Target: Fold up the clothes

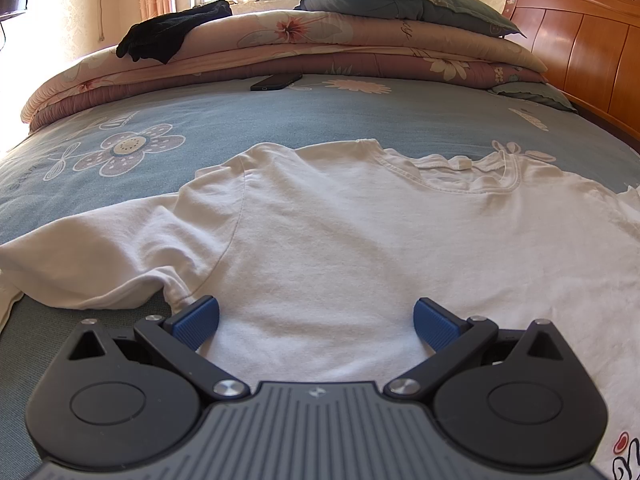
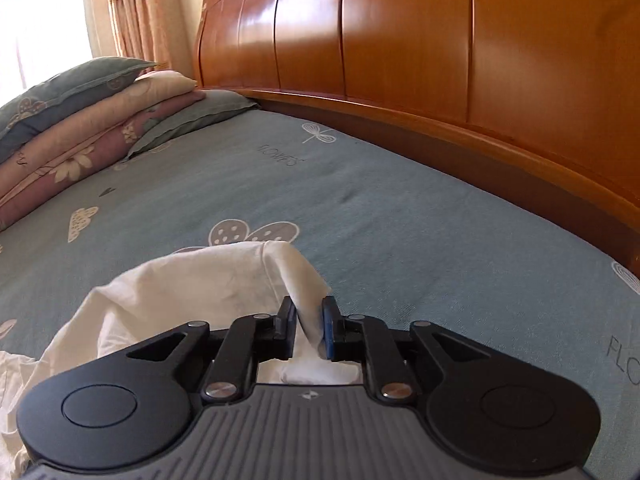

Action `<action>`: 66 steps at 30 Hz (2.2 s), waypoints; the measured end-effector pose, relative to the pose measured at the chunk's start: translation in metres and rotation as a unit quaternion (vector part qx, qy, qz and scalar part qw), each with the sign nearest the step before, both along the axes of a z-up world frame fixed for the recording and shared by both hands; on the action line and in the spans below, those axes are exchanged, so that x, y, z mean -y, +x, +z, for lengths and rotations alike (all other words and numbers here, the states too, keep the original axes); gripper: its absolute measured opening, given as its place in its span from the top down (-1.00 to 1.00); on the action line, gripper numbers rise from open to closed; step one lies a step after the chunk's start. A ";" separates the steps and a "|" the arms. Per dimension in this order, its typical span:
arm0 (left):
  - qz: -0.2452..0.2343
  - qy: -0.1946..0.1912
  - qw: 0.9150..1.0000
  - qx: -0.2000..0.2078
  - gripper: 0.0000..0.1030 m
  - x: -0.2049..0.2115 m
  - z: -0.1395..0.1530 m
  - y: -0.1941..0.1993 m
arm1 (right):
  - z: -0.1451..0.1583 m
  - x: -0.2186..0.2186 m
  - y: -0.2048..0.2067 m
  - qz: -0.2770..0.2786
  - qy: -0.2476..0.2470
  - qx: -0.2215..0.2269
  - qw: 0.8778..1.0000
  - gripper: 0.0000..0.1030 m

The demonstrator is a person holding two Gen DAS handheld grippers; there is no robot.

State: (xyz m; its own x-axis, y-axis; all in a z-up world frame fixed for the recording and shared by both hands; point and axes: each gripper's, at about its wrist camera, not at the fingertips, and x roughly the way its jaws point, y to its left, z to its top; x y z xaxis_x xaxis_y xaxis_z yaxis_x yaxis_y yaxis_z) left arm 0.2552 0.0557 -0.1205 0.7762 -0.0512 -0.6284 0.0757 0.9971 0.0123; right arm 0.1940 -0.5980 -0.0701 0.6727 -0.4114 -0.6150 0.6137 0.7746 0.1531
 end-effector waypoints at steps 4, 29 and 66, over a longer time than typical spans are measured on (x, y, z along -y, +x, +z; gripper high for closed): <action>0.000 0.000 1.000 0.000 -1.00 0.000 0.000 0.000 | 0.001 0.010 -0.008 -0.022 0.016 0.012 1.000 0.08; -0.088 -0.072 0.994 0.004 -0.99 0.100 0.048 -0.010 | -0.061 0.061 -0.006 -0.015 0.240 0.118 0.963 -0.09; -0.210 -0.121 0.969 -0.051 -0.99 0.249 0.038 -0.051 | -0.038 0.082 -0.004 -0.058 0.048 0.007 0.997 0.76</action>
State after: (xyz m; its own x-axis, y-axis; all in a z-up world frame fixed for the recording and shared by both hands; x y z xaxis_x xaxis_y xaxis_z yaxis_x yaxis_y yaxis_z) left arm 0.2045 -0.1929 -0.0823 0.5900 -0.5044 -0.6304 0.4636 0.8509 -0.2469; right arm 0.1900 -0.6796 -0.1076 0.6326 -0.4263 -0.6465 0.6951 0.6807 0.2313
